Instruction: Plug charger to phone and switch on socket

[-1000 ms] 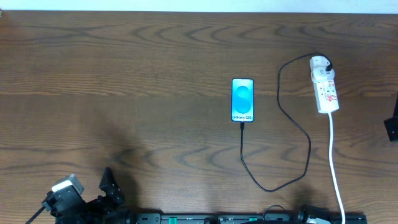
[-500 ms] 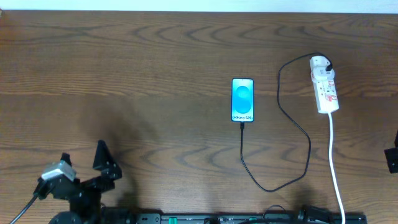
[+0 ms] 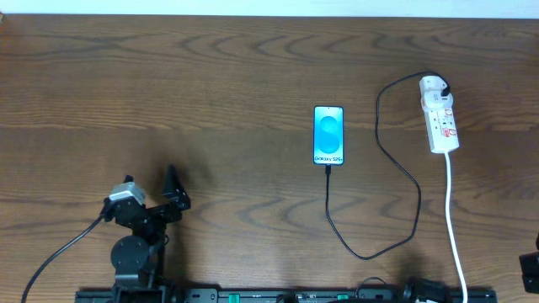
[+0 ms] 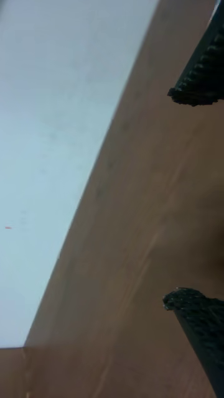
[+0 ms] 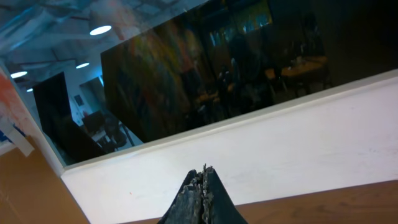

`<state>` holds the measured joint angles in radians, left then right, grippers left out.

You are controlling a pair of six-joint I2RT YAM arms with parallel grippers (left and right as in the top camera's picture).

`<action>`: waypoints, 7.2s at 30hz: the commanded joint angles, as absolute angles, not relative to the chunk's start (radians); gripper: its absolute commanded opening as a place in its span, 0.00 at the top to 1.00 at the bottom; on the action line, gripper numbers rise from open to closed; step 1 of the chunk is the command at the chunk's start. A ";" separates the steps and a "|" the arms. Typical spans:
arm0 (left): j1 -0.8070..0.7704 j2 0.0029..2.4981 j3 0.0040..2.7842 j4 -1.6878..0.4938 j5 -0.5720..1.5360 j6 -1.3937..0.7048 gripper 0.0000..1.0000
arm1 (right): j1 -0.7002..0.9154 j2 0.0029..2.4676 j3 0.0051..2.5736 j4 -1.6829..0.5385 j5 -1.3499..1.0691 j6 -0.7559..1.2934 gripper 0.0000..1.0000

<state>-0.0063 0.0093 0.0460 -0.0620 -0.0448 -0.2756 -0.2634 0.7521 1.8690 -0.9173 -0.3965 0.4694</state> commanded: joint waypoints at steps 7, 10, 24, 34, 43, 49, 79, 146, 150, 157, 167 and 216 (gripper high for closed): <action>0.000 0.004 0.004 -0.067 -0.015 -0.172 0.04 | -0.260 0.728 1.868 -0.900 -0.403 0.456 0.99; 0.000 0.005 0.004 -0.071 -0.014 -0.172 0.04 | -0.260 0.728 1.868 -0.882 -0.403 0.455 0.97; 0.000 0.005 0.004 -0.071 -0.014 -0.172 0.04 | -0.260 0.726 1.868 -0.778 -0.403 0.493 0.92; 0.000 0.005 0.004 -0.071 -0.014 -0.172 0.04 | -0.230 0.609 1.826 -0.771 -0.403 0.501 0.95; 0.000 0.005 0.004 -0.071 -0.014 -0.173 0.04 | -0.198 0.165 1.519 -0.499 -0.395 0.462 0.89; 0.000 0.005 0.004 -0.071 -0.014 -0.173 0.04 | -0.191 0.010 1.430 -0.404 -0.398 0.454 0.87; 0.000 0.005 0.004 -0.071 -0.014 -0.172 0.04 | 0.123 0.012 0.832 -0.075 0.065 0.362 0.01; 0.000 0.005 0.004 -0.071 -0.015 -0.173 0.04 | -0.171 0.006 0.005 -0.067 -0.104 0.141 0.01; 0.000 0.005 0.004 -0.071 -0.014 -0.172 0.04 | -0.171 0.007 0.006 -0.067 -0.104 0.141 0.01; 0.000 0.005 0.004 -0.071 -0.014 -0.172 0.04 | -0.171 0.007 0.006 -0.067 -0.104 0.141 0.01; 0.002 0.001 0.004 -0.070 -0.015 -0.169 0.04 | -0.171 0.007 0.006 -0.067 -0.104 0.141 0.01; 0.004 0.004 0.004 -0.069 0.026 0.004 0.04 | -0.075 0.004 0.006 -0.072 -0.062 -0.107 0.01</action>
